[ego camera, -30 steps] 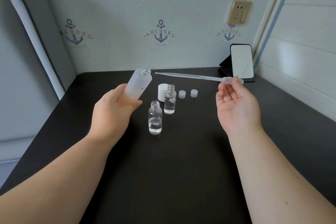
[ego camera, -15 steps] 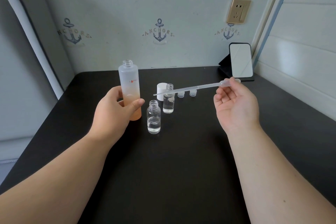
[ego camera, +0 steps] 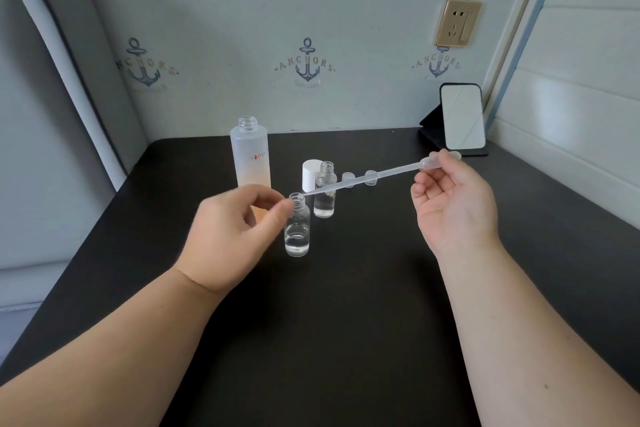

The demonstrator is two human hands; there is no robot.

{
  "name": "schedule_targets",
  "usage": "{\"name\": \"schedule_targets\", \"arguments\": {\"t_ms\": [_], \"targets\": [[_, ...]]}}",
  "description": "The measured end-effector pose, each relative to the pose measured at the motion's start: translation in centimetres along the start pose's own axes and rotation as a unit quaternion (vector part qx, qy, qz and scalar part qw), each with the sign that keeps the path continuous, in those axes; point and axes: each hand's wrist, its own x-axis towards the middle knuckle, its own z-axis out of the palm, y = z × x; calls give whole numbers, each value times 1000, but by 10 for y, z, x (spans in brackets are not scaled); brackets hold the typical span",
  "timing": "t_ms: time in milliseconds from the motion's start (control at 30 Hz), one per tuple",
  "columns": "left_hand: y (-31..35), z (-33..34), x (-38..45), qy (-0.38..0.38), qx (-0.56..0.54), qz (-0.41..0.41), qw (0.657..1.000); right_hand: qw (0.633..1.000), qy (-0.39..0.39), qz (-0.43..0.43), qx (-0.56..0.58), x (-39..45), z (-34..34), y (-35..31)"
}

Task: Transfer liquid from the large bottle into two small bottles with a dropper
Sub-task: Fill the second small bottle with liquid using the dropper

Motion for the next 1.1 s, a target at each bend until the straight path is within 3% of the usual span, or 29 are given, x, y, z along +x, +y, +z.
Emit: {"name": "schedule_targets", "arguments": {"t_ms": [100,200,1100], "targets": [[-1,4,3,-91,54,-6,994,1000,3,-1,2,-1,0,0],[-8,9,4,-136,82,-20,987,1000,3,-2,1,0,1,-1],[-18,10,7,-129,113,44,984,999,19,-14,26,-1,3,-3]]}}
